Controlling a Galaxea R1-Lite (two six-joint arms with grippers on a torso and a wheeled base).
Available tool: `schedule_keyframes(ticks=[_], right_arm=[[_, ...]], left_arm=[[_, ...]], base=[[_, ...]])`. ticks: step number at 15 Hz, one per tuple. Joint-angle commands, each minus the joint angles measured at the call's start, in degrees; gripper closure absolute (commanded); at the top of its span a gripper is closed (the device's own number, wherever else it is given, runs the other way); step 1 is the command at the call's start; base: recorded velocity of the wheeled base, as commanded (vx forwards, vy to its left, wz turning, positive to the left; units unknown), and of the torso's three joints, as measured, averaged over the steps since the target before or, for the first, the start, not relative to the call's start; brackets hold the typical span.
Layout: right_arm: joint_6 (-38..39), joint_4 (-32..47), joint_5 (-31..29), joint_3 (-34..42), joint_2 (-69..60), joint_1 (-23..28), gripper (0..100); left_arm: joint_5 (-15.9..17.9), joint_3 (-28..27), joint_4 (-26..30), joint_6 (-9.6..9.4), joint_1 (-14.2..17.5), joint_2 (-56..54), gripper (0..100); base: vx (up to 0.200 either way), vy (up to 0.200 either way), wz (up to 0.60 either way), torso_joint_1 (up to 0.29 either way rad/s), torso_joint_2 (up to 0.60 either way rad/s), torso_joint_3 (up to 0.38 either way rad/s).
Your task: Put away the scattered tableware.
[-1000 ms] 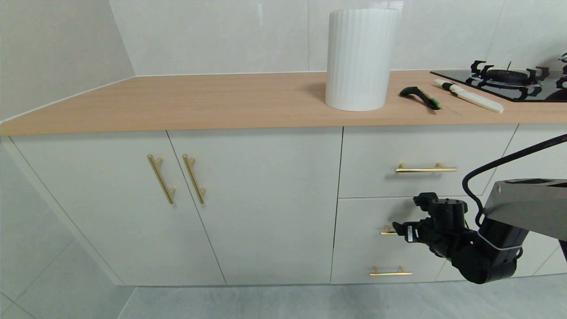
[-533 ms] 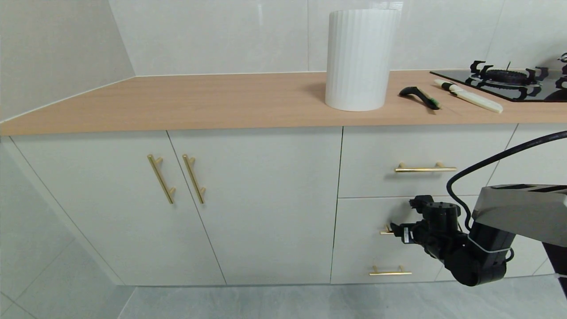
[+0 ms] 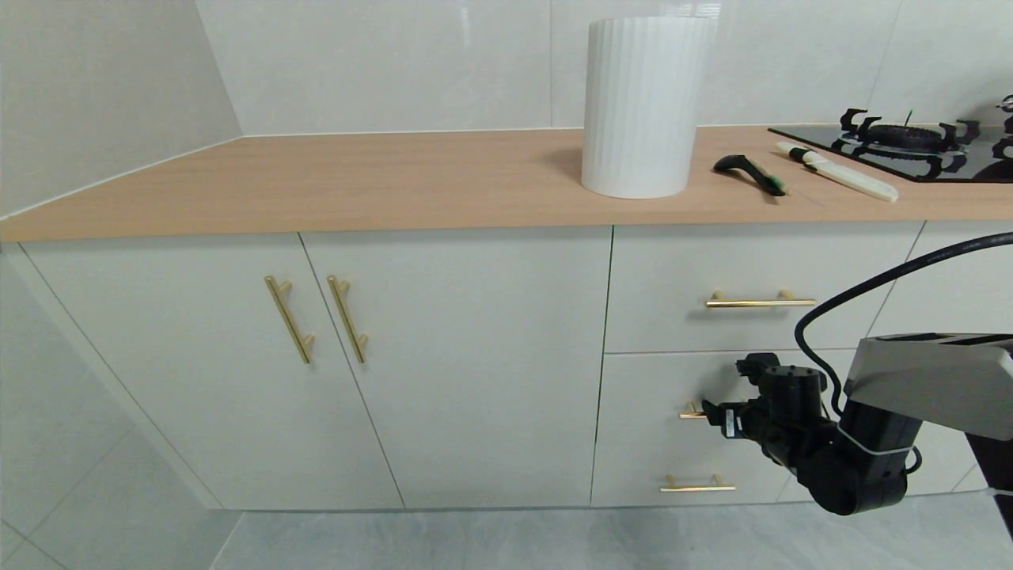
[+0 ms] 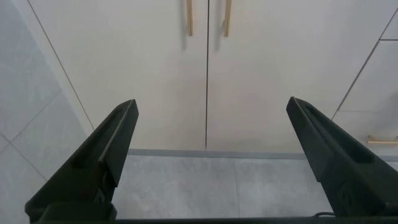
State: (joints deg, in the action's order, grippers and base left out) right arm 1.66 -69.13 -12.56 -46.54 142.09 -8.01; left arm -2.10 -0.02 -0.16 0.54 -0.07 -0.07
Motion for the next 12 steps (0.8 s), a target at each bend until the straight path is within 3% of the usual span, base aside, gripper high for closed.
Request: schedule_keyframes(ticks=[1, 12], right_arm=[[-0.5, 0.4, 0.3, 2.4, -2.1, -0.1, 0], [-2.9, 0.6, 1.1, 5.1, -2.4, -0.2, 0]], left_arm=[[0.0, 0.0, 0.0, -0.01, 0.0, 0.1, 0], [0.0, 0.0, 0.0, 0.08, 0.0, 0.1, 0]], base=[[0.0, 0.0, 0.0, 0.0, 0.0, 0.0], [0.0, 0.0, 0.0, 0.0, 0.0, 0.0]])
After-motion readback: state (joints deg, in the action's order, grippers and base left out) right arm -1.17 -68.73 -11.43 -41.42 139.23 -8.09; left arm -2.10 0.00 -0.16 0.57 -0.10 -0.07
